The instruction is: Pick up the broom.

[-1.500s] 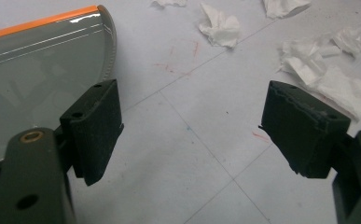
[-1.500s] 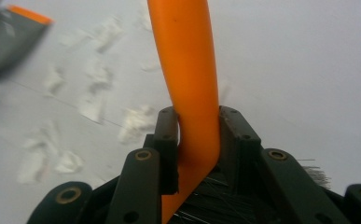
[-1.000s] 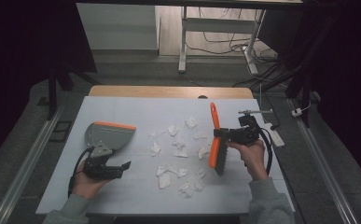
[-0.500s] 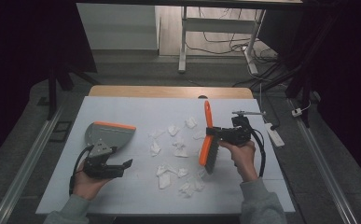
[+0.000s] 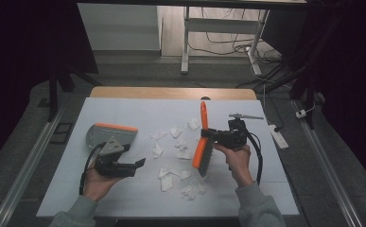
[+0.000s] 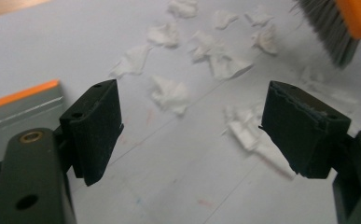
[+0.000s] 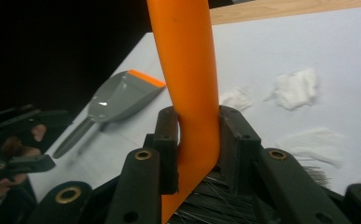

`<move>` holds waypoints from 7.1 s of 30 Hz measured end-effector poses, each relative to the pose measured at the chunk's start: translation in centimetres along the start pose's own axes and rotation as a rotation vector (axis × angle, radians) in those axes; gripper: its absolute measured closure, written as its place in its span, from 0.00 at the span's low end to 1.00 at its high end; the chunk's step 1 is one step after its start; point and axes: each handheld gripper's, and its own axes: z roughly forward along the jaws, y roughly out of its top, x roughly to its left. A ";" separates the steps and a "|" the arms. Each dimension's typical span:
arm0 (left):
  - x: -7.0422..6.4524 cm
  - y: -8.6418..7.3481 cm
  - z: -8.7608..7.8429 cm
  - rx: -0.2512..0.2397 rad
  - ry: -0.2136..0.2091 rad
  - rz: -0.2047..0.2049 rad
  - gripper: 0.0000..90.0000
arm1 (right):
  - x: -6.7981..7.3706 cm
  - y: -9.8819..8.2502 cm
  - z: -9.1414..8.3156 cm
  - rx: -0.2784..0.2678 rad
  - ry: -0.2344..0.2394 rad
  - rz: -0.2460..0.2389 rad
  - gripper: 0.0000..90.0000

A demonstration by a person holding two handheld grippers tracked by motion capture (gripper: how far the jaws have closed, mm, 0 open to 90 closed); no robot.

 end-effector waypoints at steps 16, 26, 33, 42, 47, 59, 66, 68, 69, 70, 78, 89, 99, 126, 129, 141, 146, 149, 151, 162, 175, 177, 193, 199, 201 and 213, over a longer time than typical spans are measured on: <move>-4.2 3.7 3.4 -0.028 -0.133 0.065 0.23 | 1.9 -0.9 1.9 -0.064 0.010 0.015 0.78; -6.8 4.9 5.9 -0.033 -0.201 0.081 0.23 | 2.6 -1.5 2.6 -0.094 0.017 0.032 0.78; -7.6 3.7 7.8 -0.034 -0.142 0.070 0.24 | 2.9 -2.0 2.9 -0.111 0.028 0.058 0.78; -8.1 2.8 9.1 -0.045 -0.132 0.057 0.34 | 3.1 -2.3 2.8 -0.161 0.026 0.091 0.78; -7.9 2.5 9.4 -0.074 -0.101 0.030 0.51 | 3.2 -2.5 2.6 -0.188 0.043 0.117 0.78; -6.3 2.3 9.0 -0.096 -0.115 -0.018 0.84 | 3.5 -2.9 2.5 -0.220 0.062 0.145 0.78; -5.6 2.5 8.6 -0.066 -0.126 0.002 0.86 | 4.0 -3.0 2.5 -0.221 0.071 0.124 0.77; -5.6 2.6 8.5 -0.056 -0.129 0.009 0.86 | 3.9 -2.9 2.5 -0.211 0.077 0.117 0.77; -5.5 2.7 8.4 -0.053 -0.130 0.014 0.86 | 3.9 -2.9 2.6 -0.209 0.077 0.115 0.77; -5.5 2.7 8.3 -0.049 -0.132 0.017 0.86 | 3.9 -2.8 2.6 -0.207 0.078 0.112 0.77; -4.6 3.4 7.2 -0.014 -0.129 0.062 0.86 | 4.8 -2.1 2.1 -0.184 0.030 -0.020 0.59; -2.9 4.0 6.0 0.082 -0.119 0.128 0.87 | 5.6 -0.5 0.2 -0.023 0.046 -0.316 0.46; -2.5 4.5 5.6 0.169 -0.156 0.180 0.87 | 6.6 -0.8 -1.1 0.114 0.044 -0.559 0.46; -6.9 5.0 6.4 0.304 -0.229 0.408 0.87 | 7.8 -3.0 2.4 0.459 0.015 -0.857 0.41; -7.0 5.0 6.4 0.298 -0.239 0.413 0.87 | 7.5 -3.1 2.7 0.481 0.017 -0.852 0.47; -6.3 4.9 5.8 0.250 -0.265 0.440 0.84 | 7.3 -3.7 2.7 0.518 0.076 -0.919 0.69; -5.7 4.9 5.3 0.194 -0.257 0.423 0.75 | 7.2 -3.5 2.3 0.500 0.109 -0.908 0.73; -5.7 4.8 5.2 0.191 -0.240 0.409 0.70 | 7.3 -3.5 2.4 0.495 0.109 -0.897 0.74; -5.5 4.8 5.0 0.181 -0.217 0.389 0.65 | 7.3 -3.5 2.5 0.489 0.110 -0.884 0.74; -3.3 4.0 2.2 0.085 -0.112 0.241 0.46 | 6.0 -2.7 2.3 0.430 0.089 -0.791 0.75; 1.0 -0.2 -1.4 0.101 -0.023 0.072 0.44 | 4.6 -2.1 1.8 0.395 0.010 -0.740 0.76; 1.6 -0.6 -1.7 0.099 -0.019 0.048 0.44 | 4.5 -2.0 1.7 0.383 -0.014 -0.732 0.77; 3.8 -3.6 -3.0 0.109 0.045 -0.052 0.41 | 3.0 -0.8 -0.1 0.309 -0.092 -0.664 0.77; 4.4 -4.2 -3.2 0.102 0.072 -0.087 0.36 | 1.9 -0.2 -1.0 0.277 -0.148 -0.632 0.77; 4.5 -4.3 -3.1 0.108 0.077 -0.090 0.34 | 1.4 0.0 -1.4 0.260 -0.163 -0.620 0.77; 4.3 -4.5 -2.5 0.131 0.068 -0.090 0.32 | -0.4 0.6 -2.4 0.235 -0.238 -0.556 0.77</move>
